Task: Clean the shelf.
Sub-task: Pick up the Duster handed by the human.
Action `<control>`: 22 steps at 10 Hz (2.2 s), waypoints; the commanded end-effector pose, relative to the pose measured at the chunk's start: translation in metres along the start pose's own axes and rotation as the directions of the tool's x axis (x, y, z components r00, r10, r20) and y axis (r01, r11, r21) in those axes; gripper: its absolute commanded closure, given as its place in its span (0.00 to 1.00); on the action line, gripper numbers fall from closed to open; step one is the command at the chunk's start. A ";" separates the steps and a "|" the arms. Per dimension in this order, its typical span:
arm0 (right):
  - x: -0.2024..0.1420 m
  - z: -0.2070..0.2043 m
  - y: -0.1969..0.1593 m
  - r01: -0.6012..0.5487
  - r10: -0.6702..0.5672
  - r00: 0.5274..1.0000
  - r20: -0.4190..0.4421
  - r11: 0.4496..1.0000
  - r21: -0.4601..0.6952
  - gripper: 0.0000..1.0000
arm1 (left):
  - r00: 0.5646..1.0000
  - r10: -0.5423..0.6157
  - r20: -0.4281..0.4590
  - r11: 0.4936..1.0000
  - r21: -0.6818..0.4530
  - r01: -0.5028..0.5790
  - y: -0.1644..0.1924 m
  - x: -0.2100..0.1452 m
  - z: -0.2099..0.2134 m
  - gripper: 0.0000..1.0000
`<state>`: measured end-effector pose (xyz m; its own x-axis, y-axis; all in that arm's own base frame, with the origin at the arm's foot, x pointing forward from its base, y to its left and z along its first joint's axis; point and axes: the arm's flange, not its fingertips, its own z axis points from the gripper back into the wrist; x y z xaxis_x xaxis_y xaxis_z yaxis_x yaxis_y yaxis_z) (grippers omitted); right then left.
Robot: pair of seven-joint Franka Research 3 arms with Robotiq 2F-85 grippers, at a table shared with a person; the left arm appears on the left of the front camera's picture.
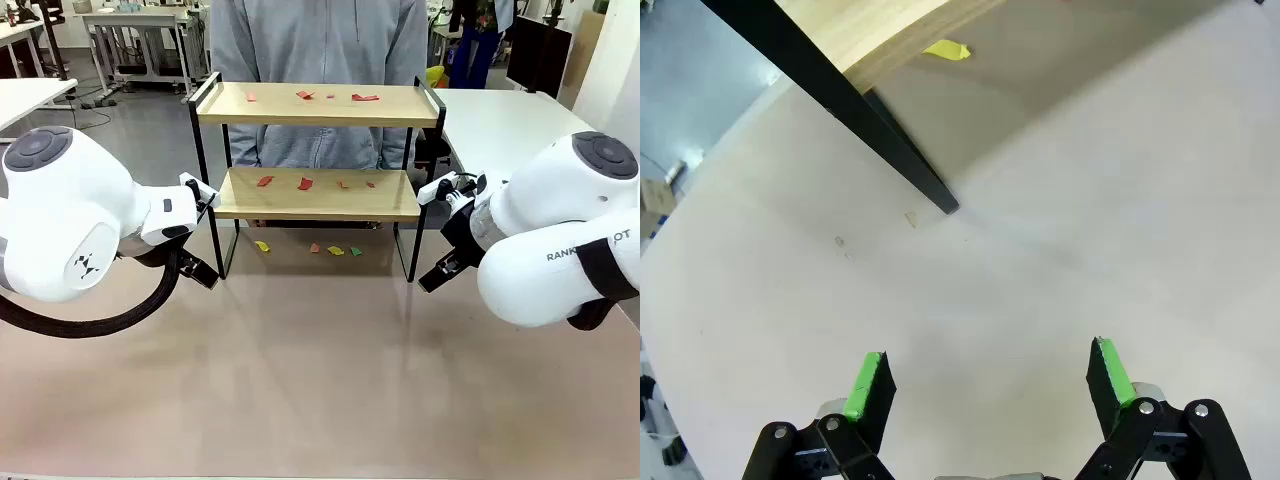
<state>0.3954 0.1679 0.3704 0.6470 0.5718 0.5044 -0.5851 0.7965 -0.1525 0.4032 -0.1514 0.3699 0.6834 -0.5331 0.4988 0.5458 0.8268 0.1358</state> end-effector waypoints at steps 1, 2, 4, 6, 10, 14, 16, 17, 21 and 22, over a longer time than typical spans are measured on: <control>0.000 0.000 0.000 0.000 0.000 1.000 0.000 1.000 0.000 0.00 | 1.000 0.000 0.000 1.000 0.000 0.000 0.000 0.000 0.000 0.00; 0.000 0.000 0.000 0.000 0.000 1.000 0.000 1.000 0.000 0.00 | 1.000 0.000 0.000 1.000 0.000 0.000 0.000 0.000 0.000 0.00; 0.000 0.000 0.000 0.000 0.000 1.000 0.000 1.000 0.000 0.00 | 1.000 0.000 0.000 1.000 0.000 0.000 0.000 0.000 0.000 0.00; 0.000 0.000 0.000 0.000 0.000 1.000 0.000 1.000 0.000 0.00 | 1.000 0.000 0.000 1.000 0.000 0.000 0.000 0.000 0.000 0.00; 0.021 0.018 -0.015 -0.006 0.006 0.999 0.037 1.000 0.004 0.00 | 1.000 -0.014 0.000 0.994 -0.104 0.014 0.009 0.013 0.014 0.00; 0.039 0.087 -0.091 -0.074 0.042 0.981 0.191 0.984 0.164 0.00 | 0.996 -0.081 0.031 0.942 -0.323 0.087 0.070 0.060 0.087 0.00; 0.026 0.108 -0.143 -0.171 0.066 0.932 0.357 0.947 0.270 0.00 | 0.967 -0.225 0.121 0.801 -0.542 0.254 0.110 0.064 0.104 0.00; 0.017 0.110 -0.167 -0.286 0.120 0.890 0.440 0.898 0.333 0.00 | 0.944 -0.270 0.189 0.713 -0.619 0.328 0.134 0.064 0.105 0.00; -0.018 0.070 -0.251 -0.501 0.253 0.784 0.567 0.797 0.338 0.00 | 0.812 -0.306 0.497 0.602 -0.559 0.570 0.185 0.052 0.082 0.00; -0.022 0.060 -0.257 -0.449 0.163 0.800 0.578 0.802 0.394 0.00 | 0.795 -0.273 0.541 0.605 -0.545 0.580 0.174 0.052 0.083 0.00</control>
<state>0.4704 -0.0639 0.4624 0.1032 0.5046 0.8572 -0.9511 0.3022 -0.0635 0.4987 -0.0046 0.4842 0.1756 -0.5928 0.7860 0.9844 0.1142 -0.1338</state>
